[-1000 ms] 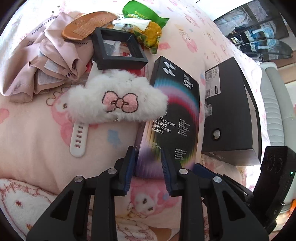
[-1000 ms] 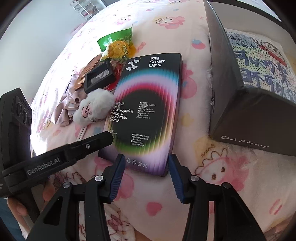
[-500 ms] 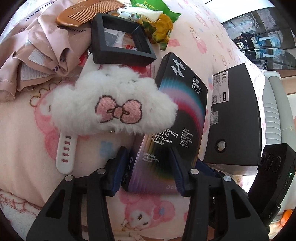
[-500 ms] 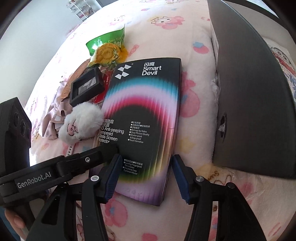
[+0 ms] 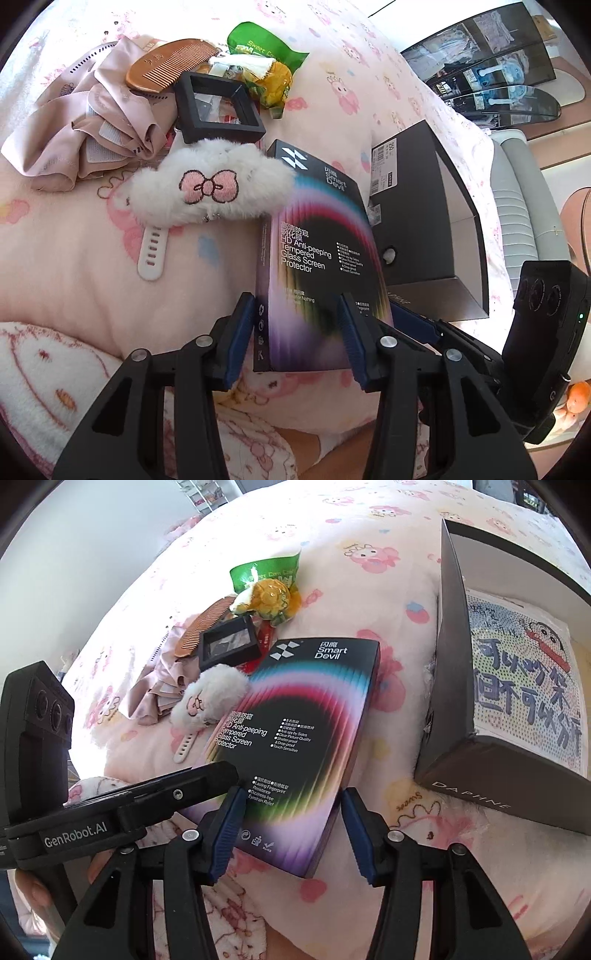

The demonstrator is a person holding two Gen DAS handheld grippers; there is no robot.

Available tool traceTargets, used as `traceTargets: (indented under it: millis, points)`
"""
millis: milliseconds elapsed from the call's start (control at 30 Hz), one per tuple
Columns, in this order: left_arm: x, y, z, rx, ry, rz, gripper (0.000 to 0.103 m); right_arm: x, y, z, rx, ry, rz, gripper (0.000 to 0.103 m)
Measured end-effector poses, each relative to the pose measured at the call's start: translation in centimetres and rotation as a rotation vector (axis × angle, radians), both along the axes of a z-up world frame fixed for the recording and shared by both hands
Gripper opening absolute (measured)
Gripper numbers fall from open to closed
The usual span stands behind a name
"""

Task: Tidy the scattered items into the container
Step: 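Grasp the black Smart Devil screen-protector box with the left tool, then lift the Smart Devil box and carry it over the black box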

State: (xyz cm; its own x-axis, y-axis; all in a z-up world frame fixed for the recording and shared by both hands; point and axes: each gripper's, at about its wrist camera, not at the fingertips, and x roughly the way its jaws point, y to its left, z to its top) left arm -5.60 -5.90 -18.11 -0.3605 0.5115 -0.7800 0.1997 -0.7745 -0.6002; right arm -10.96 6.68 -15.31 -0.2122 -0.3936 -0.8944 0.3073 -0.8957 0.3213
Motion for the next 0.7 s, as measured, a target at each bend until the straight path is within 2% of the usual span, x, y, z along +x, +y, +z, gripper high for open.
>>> traceTargets:
  millis: [100,233,400,700]
  points:
    - [0.5,0.2,1.5,-0.023,0.019,-0.013,0.045,0.2,0.1,0.8,-0.045,-0.024,-0.006,0.050]
    - [1.3,0.0,3.2,-0.003,0.043,0.003,0.047,0.2,0.3,2.5,-0.076,0.014,-0.013,0.050]
    - [1.8,0.3,5.0,-0.028,0.073,0.016,0.047,0.5,0.6,3.7,-0.128,0.027,-0.006,0.050]
    - [1.6,3.0,8.3,-0.053,0.136,-0.016,0.047,1.2,3.2,6.7,-0.152,0.106,-0.014,0.050]
